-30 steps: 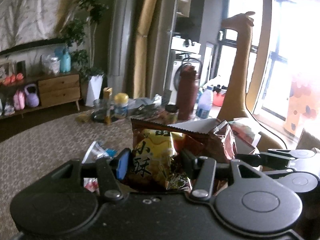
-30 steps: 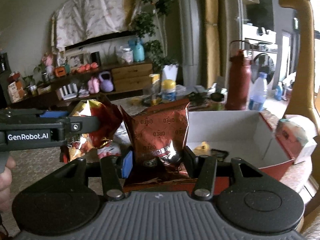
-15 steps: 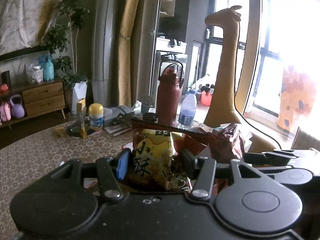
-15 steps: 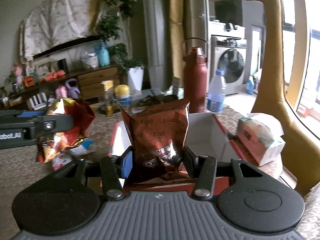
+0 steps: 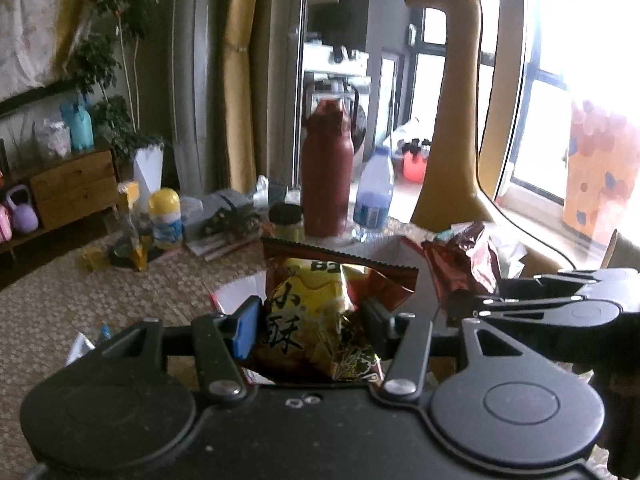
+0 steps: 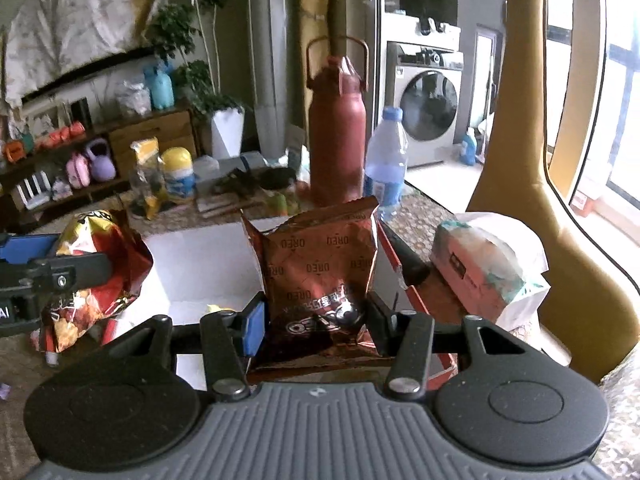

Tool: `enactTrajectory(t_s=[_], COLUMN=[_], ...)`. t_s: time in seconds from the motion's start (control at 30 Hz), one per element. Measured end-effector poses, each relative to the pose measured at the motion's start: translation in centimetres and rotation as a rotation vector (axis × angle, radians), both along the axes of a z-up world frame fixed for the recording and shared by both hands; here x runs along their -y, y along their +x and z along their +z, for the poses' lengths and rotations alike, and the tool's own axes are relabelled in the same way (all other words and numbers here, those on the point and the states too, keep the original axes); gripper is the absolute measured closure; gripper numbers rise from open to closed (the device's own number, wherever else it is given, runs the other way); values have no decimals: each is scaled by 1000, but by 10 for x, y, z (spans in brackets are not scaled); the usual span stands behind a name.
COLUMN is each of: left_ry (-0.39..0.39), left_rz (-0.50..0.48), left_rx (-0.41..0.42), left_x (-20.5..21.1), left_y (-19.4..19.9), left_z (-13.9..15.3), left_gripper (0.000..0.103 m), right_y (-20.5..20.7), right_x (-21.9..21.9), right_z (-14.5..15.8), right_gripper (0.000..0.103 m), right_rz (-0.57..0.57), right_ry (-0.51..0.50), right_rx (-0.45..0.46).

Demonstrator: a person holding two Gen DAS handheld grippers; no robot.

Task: Organize snacks
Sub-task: 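Carry both packets over the red box and open both grippers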

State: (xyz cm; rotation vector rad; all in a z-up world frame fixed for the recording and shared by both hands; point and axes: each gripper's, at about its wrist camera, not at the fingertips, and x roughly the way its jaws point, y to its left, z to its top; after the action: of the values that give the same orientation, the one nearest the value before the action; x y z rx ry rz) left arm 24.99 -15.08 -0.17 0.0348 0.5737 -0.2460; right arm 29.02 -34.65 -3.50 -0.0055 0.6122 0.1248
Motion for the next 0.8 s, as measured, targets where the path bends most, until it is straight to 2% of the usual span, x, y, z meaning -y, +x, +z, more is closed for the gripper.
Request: enactTrajectory(t_s=[0.3, 0.47, 0.8], left_ry=[37, 96, 122], left_rz=[10, 7, 17], left_rx=[-96, -131, -176], left_x=[21, 30, 40], left_y=[49, 71, 97], left_z=[-33, -51, -70], left_gripper=[50, 50, 50], right_y=[37, 50, 65], right_x=[7, 7, 4], right_z=[-32, -53, -73], right_gripper=[52, 52, 52], right_rz=[10, 24, 33], right_ry=[-28, -67, -83], right_rx=[-92, -143, -203])
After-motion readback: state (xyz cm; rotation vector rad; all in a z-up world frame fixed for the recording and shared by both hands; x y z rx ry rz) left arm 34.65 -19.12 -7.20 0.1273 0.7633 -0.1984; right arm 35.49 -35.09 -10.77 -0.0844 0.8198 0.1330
